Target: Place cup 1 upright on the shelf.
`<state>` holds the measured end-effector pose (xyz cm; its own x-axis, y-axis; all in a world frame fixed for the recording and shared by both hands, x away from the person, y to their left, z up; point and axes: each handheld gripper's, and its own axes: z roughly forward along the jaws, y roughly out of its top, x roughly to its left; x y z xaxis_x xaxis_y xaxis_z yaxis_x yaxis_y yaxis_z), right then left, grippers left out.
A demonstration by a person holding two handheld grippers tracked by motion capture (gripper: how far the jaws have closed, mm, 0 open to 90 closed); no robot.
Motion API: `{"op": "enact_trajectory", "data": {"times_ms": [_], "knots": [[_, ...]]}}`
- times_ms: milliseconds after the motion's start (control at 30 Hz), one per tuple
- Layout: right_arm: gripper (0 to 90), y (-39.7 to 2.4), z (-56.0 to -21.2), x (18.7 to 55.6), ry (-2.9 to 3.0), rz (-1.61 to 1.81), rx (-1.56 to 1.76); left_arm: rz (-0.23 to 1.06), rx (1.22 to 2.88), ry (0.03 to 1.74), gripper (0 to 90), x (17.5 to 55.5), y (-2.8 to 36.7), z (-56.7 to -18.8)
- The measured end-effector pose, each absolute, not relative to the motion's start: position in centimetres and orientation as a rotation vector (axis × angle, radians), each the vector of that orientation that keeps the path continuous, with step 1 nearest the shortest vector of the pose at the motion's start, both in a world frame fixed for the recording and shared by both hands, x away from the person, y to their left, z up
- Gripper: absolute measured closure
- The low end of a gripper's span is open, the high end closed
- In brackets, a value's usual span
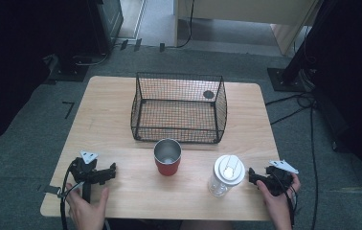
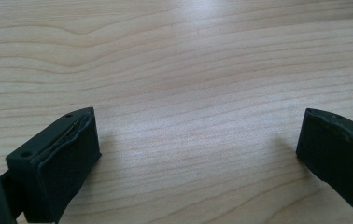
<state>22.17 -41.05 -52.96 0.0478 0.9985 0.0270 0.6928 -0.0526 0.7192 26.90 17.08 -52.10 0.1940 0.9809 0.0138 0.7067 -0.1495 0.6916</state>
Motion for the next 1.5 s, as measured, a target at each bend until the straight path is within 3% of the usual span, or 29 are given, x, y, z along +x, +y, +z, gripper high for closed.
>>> {"op": "enact_trajectory", "data": {"times_ms": [367,467,700,1033,1500], "knots": [[0.0,-41.1,-53.0,22.2,1.698,0.750,1.801,0.654,1.911,1.594,0.0,26.8,16.5,-52.1],[0.0,-41.0,-53.0,22.2,1.698,0.750,1.801,0.649,1.968,1.518,0.0,25.6,15.5,-51.9],[0.0,-41.0,-53.0,22.2,1.698,0.750,1.801,0.573,1.935,1.390,0.0,24.2,14.0,-51.3],[0.0,-41.0,-53.0,22.2,1.699,0.750,1.801,0.459,1.968,1.181,0.0,22.8,9.2,-50.0],[0.0,-41.0,-53.0,22.2,1.698,0.750,1.801,0.426,1.971,1.054,0.0,22.6,4.8,-49.1]]}}
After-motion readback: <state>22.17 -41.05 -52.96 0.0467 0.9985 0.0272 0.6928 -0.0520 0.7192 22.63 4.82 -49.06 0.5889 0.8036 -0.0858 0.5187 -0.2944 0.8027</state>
